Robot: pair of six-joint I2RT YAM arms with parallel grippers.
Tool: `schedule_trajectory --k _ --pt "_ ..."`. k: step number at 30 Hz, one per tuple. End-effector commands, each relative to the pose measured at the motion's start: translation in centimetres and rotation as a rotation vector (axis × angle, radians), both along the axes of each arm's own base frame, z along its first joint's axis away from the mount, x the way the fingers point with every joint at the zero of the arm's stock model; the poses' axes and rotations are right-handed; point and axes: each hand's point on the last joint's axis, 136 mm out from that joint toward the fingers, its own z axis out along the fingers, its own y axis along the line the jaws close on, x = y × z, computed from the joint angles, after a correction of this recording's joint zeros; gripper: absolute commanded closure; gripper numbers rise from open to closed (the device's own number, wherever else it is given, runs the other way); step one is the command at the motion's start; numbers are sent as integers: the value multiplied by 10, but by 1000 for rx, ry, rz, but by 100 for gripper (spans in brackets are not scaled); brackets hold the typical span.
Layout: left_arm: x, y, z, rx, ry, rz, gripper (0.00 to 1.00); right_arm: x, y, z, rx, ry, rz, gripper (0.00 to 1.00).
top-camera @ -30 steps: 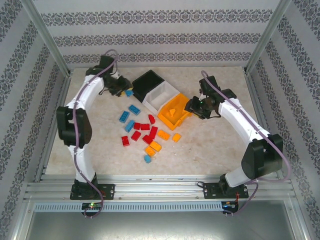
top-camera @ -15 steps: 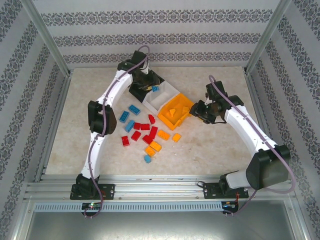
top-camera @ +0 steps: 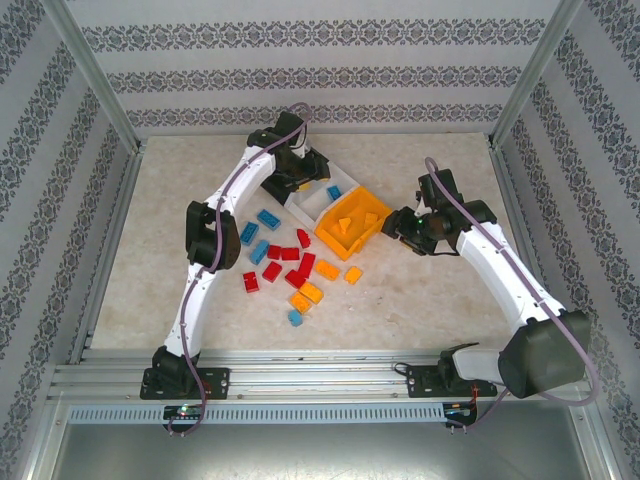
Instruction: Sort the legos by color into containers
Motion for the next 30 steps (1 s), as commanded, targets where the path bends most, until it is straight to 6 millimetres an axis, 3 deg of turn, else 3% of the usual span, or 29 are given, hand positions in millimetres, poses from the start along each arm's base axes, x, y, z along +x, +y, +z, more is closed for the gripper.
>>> schedule_trajectory --k 1,10,17,22,30 --pt "-14 18 34 87 -37 -1 37 -2 0 0 10 3 17 45" --pt "-77 97 52 462 -36 -66 36 13 19 -5 29 14 102 43" --pt "-130 143 5 591 78 -102 35 20 31 -9 41 28 140 42" --pt "-133 160 -24 586 130 -83 35 20 36 -10 35 33 156 42" --pt "-118 177 -54 569 183 -70 35 15 33 -8 10 37 142 41"
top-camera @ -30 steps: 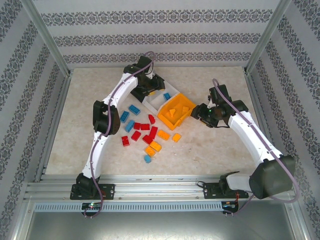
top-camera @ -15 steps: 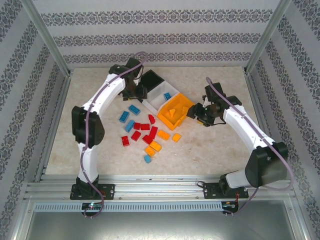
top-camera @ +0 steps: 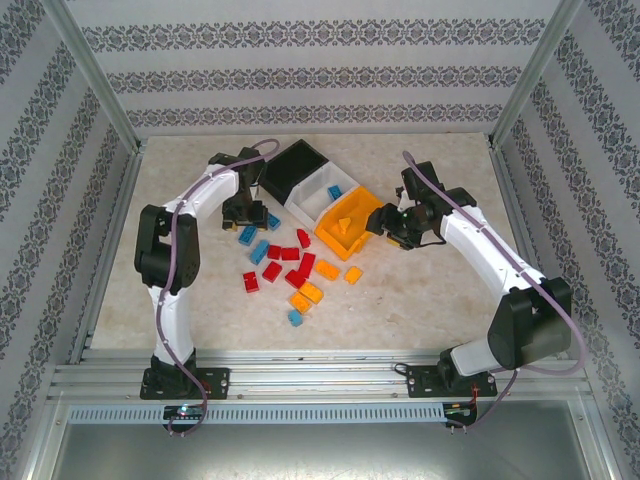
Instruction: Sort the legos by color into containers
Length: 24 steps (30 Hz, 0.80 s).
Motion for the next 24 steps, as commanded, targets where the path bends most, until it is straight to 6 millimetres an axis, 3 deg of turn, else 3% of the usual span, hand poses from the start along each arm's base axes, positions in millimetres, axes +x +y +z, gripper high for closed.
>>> schedule_trajectory --k 1,12,17,24 --pt "17 6 -8 -9 -19 -12 35 -1 -1 8 -20 -10 3 41" --pt "17 2 -42 -52 37 -12 39 -1 -2 7 -34 7 -20 41" --pt "12 4 -50 -58 52 1 58 -2 0 7 -38 16 -12 41" --pt "2 9 -46 -63 51 31 70 -2 3 8 -35 11 5 41"
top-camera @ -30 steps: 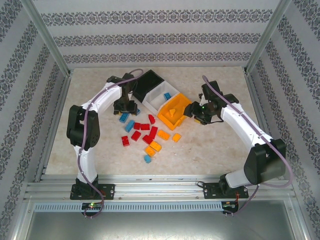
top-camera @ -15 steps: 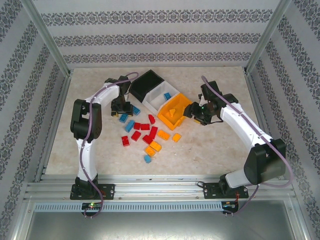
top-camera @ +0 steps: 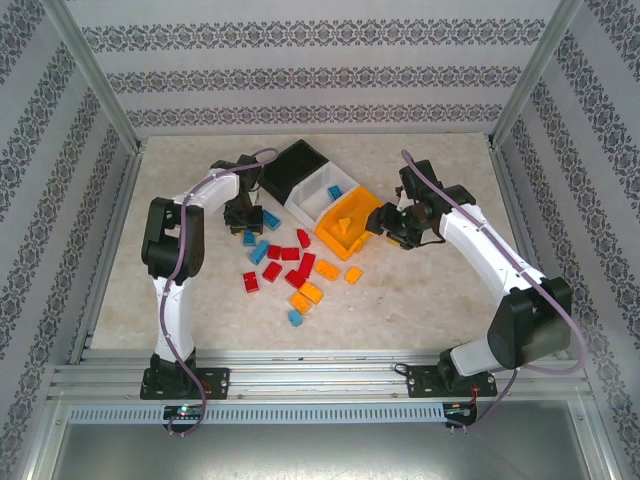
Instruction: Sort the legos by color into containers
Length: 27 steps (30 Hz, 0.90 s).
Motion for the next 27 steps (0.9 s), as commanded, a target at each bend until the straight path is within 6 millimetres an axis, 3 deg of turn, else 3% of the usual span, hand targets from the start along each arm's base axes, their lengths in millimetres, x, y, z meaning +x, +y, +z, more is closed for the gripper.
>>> schedule_trajectory --k 1,4,9,14,17,24,27 --pt "-9 8 -1 -7 15 31 71 0 3 4 -12 -2 18 41" --pt "-9 6 14 -24 -15 55 72 1 2 6 -14 -14 28 41" --pt "3 -8 62 -127 -128 114 72 0 -6 3 -17 -18 25 41" --pt "33 -41 116 -353 -252 213 72 -1 -16 4 6 -32 -15 41" --pt "57 -69 135 -516 -299 280 72 -1 -21 6 10 -40 -33 41" --pt "108 -135 148 -722 -303 336 71 -2 -23 6 23 -52 -63 41" --pt "120 -150 144 -715 -291 317 71 -5 -25 5 23 -55 -74 41"
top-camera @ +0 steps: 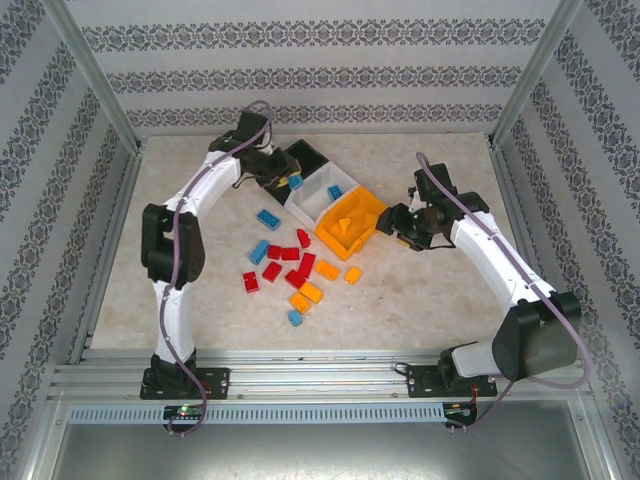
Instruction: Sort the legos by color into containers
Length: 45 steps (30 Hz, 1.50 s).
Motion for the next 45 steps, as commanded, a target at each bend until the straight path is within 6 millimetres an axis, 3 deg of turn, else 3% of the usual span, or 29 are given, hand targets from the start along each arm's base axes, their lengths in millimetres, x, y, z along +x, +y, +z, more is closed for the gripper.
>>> schedule_trajectory --k 1,9,13,20,30,36,39,45 --pt "14 -29 4 -67 19 -10 70 -4 -3 3 16 -16 -27 41" --pt "23 -50 -12 -17 46 -72 68 -13 -15 -1 10 -11 -63 40" --pt "24 -53 -18 -26 57 -71 60 -15 -19 -1 5 -10 -73 39" --pt "21 -53 -16 -17 55 -86 48 -14 -17 -4 17 3 -70 38" --pt "7 -42 -5 58 36 -119 46 -9 -9 -5 36 7 -51 38" --pt "-17 -18 -3 205 33 -172 46 -8 -7 -6 40 7 -35 37" --pt "-35 3 -5 320 39 -207 45 -7 -3 -9 49 18 -20 38" --pt "-91 47 -30 509 117 -268 45 -14 11 -18 49 67 80 37"
